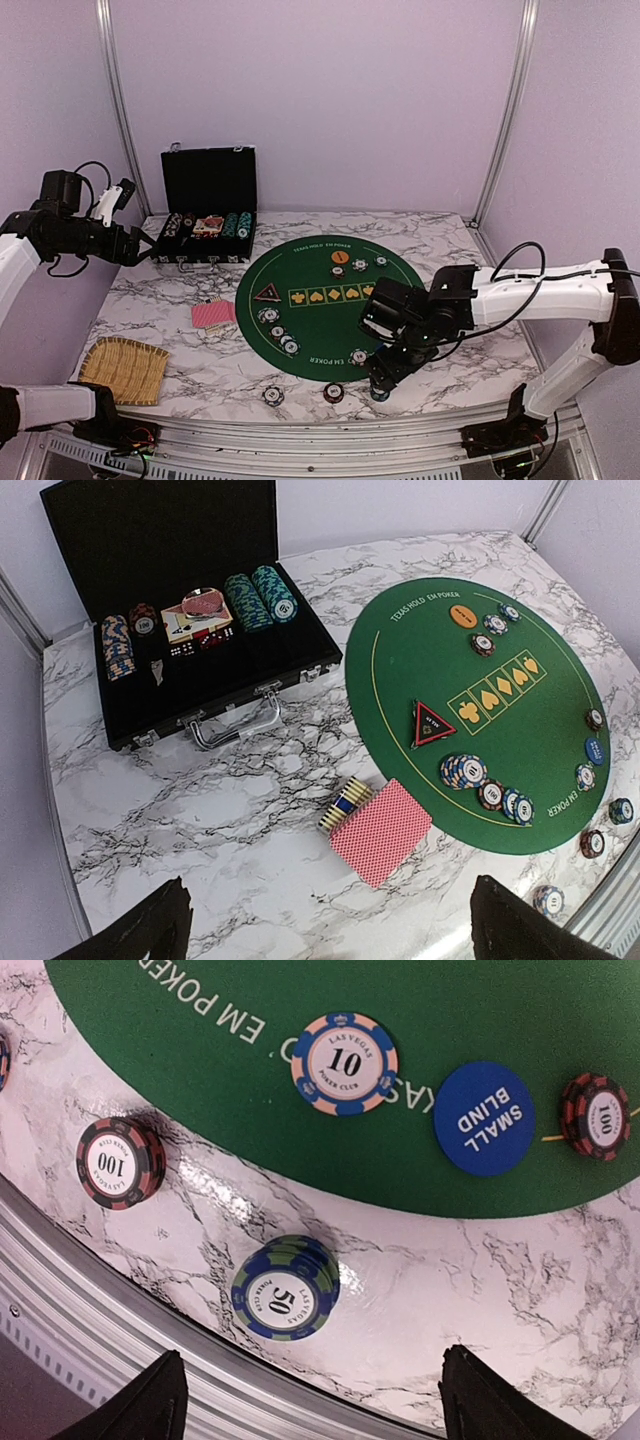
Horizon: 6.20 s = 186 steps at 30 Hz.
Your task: Distribute texas hold em gaming equipment
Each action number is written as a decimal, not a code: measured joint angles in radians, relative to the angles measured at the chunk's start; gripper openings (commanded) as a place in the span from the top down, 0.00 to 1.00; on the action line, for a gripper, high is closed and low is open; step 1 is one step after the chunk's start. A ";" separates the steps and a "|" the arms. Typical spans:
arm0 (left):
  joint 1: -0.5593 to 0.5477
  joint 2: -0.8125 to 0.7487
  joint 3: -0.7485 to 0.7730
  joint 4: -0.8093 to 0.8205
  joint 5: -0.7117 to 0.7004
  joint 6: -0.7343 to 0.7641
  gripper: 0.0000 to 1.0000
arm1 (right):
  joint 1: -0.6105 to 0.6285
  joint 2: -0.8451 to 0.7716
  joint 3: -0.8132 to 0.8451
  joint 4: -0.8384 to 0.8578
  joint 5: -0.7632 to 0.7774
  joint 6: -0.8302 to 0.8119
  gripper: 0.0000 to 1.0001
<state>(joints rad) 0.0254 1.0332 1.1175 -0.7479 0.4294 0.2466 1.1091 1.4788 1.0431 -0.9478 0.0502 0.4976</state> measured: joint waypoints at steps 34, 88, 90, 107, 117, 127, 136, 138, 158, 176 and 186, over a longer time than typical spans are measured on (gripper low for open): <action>0.000 0.000 0.000 -0.001 0.000 0.005 0.01 | 0.049 0.210 0.041 0.077 0.008 -0.012 0.49; 0.000 -0.007 0.000 -0.015 -0.002 0.007 0.01 | 0.016 0.164 -0.002 0.077 0.014 -0.004 0.37; 0.000 -0.008 0.000 -0.016 -0.002 0.008 0.01 | 0.011 0.164 -0.008 0.086 0.007 -0.008 0.40; 0.000 -0.007 0.000 -0.017 -0.003 0.008 0.01 | 0.000 0.172 -0.052 0.142 -0.027 -0.023 0.57; 0.000 -0.007 0.000 -0.018 -0.003 0.008 0.01 | -0.003 0.172 -0.053 0.143 -0.035 -0.023 0.69; 0.000 -0.007 0.000 -0.018 -0.002 0.008 0.01 | -0.005 0.130 -0.011 0.065 -0.017 -0.023 0.71; 0.000 -0.007 0.000 -0.019 -0.003 0.012 0.01 | -0.109 0.126 0.075 0.029 0.021 -0.070 0.75; 0.000 -0.007 0.000 -0.021 -0.005 0.017 0.01 | -0.167 0.132 0.093 0.029 0.032 -0.092 0.75; 0.000 -0.005 -0.019 -0.043 -0.023 0.103 0.01 | -0.589 0.319 0.173 0.185 0.064 -0.241 0.75; -0.102 0.110 -0.042 -0.093 -0.029 0.237 0.01 | -0.610 0.340 0.108 0.230 0.090 -0.244 0.17; -0.293 0.291 -0.042 -0.095 -0.195 0.336 0.01 | -0.613 0.298 0.166 0.183 0.144 -0.234 0.01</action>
<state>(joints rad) -0.2680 1.3247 1.0760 -0.8429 0.2348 0.5823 0.4957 1.7771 1.2095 -0.7650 0.1940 0.2638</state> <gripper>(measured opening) 0.989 0.982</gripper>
